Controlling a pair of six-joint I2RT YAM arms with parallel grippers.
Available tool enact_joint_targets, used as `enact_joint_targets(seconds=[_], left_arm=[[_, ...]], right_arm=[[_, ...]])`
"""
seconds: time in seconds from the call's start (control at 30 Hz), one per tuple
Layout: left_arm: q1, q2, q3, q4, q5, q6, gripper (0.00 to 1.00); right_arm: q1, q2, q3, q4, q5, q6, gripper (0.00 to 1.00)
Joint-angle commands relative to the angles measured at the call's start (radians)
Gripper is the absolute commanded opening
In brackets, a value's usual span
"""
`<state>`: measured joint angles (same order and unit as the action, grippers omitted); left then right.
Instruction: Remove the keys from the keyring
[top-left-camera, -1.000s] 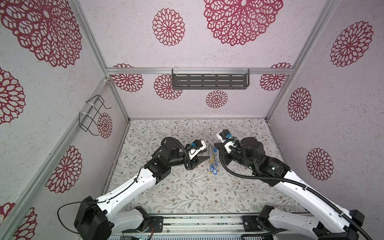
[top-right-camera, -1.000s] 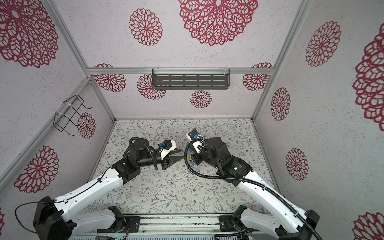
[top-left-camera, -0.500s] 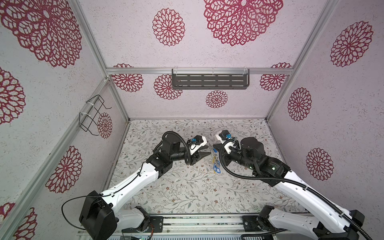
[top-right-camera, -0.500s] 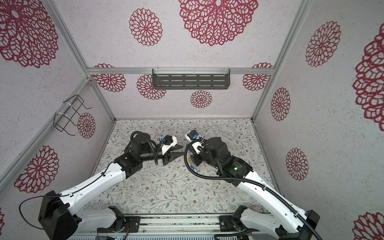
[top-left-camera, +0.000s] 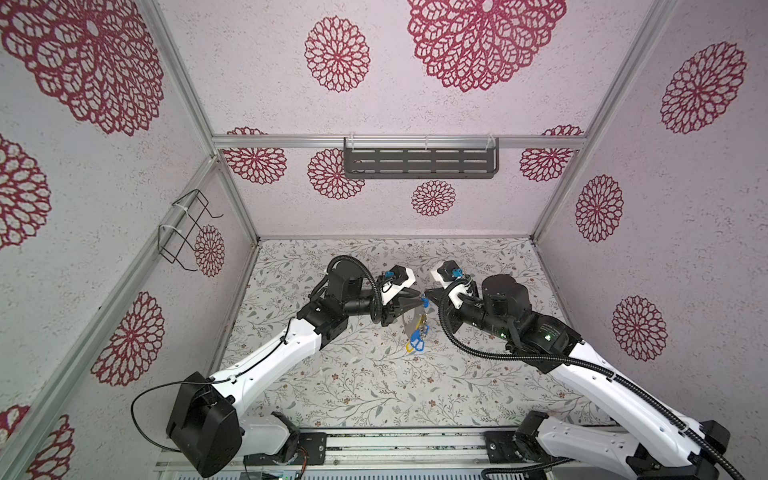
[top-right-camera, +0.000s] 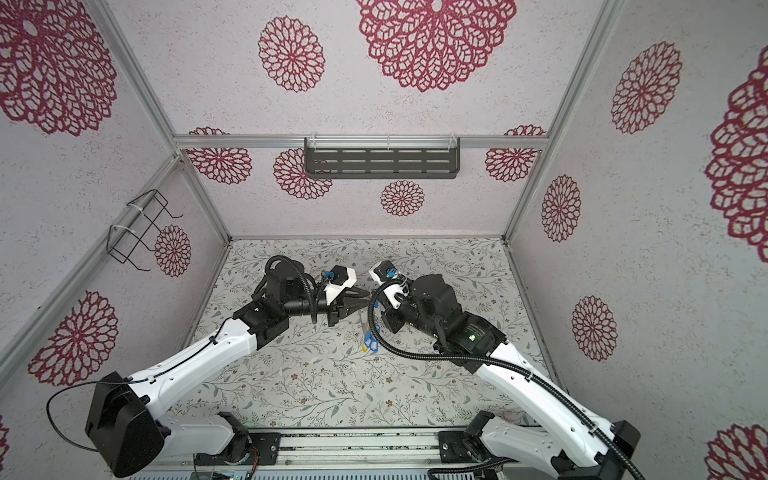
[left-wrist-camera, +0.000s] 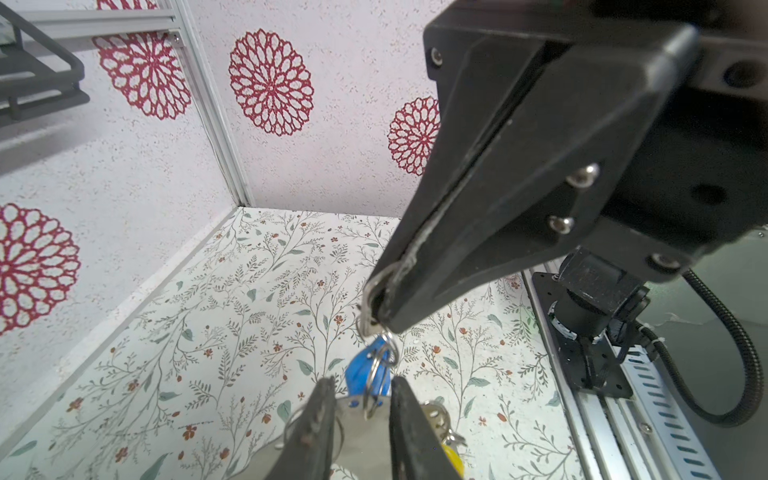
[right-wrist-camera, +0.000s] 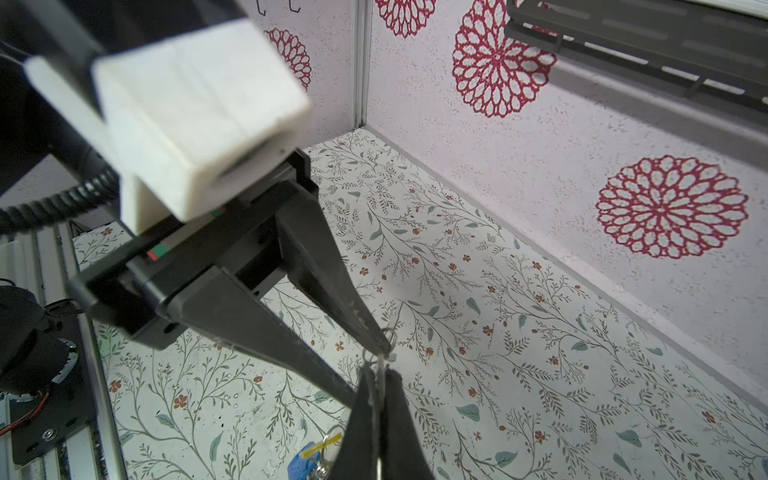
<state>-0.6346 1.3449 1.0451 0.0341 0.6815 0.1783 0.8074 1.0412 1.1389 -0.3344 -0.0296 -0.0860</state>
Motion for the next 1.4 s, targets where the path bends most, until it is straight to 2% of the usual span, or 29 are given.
enact_joint_targets(seconds=[0.0, 0.13, 0.37, 0.57, 0.73, 0.87, 1.13, 1.37], left_arm=[[0.003, 0.009, 0.034, 0.016, 0.040, -0.008, 0.20], [0.001, 0.025, 0.044, 0.021, 0.050, -0.021, 0.13], [-0.005, 0.059, 0.053, 0.045, 0.057, -0.051, 0.12], [-0.007, 0.061, 0.060, 0.027, 0.055, -0.052, 0.01], [-0.007, 0.047, 0.056, 0.014, 0.038, -0.047, 0.00], [-0.007, 0.042, 0.055, 0.018, 0.028, -0.047, 0.14], [-0.008, 0.043, 0.064, 0.030, 0.039, -0.055, 0.12], [-0.007, 0.018, 0.054, 0.047, 0.036, -0.059, 0.25]], right_arm=[[-0.004, -0.023, 0.060, 0.047, 0.005, 0.003, 0.00], [-0.004, -0.019, 0.064, 0.049, 0.006, 0.002, 0.00], [-0.004, -0.019, 0.070, 0.045, 0.017, -0.003, 0.00], [-0.004, -0.020, 0.065, 0.039, 0.026, -0.010, 0.00], [-0.004, -0.023, 0.049, 0.041, 0.030, -0.008, 0.00], [-0.004, -0.024, 0.043, 0.041, 0.030, -0.005, 0.00], [-0.004, -0.019, 0.046, 0.042, 0.023, -0.001, 0.00], [-0.004, -0.018, 0.041, 0.041, 0.019, 0.001, 0.00]])
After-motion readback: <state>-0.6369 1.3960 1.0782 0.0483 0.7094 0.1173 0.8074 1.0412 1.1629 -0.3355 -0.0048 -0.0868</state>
